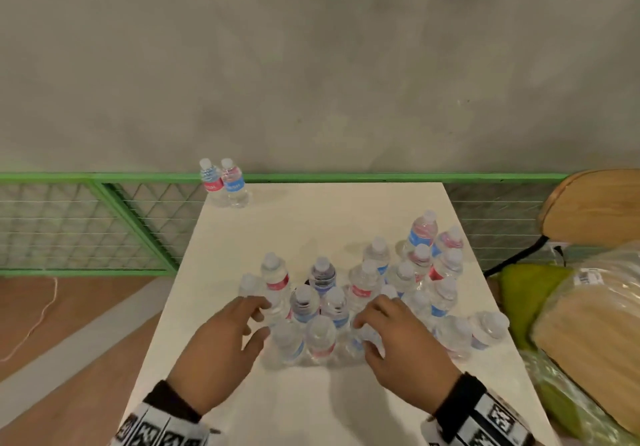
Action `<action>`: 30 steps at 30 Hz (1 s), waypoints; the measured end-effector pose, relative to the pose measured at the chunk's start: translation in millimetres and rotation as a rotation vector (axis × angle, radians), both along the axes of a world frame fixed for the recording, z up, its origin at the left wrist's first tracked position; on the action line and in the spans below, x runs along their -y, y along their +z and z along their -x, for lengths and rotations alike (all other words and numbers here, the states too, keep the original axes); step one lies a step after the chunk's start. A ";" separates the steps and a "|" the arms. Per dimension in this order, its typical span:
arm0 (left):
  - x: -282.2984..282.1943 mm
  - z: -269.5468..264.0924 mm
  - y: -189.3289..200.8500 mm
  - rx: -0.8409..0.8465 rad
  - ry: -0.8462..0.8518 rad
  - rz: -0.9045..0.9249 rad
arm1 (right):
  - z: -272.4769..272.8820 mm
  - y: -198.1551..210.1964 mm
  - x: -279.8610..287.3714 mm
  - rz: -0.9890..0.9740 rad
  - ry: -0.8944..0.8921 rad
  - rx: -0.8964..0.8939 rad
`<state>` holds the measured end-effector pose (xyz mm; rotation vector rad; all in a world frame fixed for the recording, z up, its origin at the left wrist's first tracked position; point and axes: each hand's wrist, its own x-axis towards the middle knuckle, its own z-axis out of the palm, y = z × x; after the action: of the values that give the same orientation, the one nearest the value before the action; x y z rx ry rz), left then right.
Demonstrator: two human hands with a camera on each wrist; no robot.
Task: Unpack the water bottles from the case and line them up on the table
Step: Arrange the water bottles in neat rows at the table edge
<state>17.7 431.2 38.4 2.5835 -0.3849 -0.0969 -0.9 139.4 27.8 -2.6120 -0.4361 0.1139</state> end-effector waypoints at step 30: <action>-63.0 22.5 -37.2 -0.383 0.309 0.442 | -29.1 8.2 -73.7 -0.201 0.347 -0.356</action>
<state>-4.8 494.3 1.2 2.0939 0.1261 -0.3478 28.3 213.0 36.0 -2.2354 -0.7235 0.6060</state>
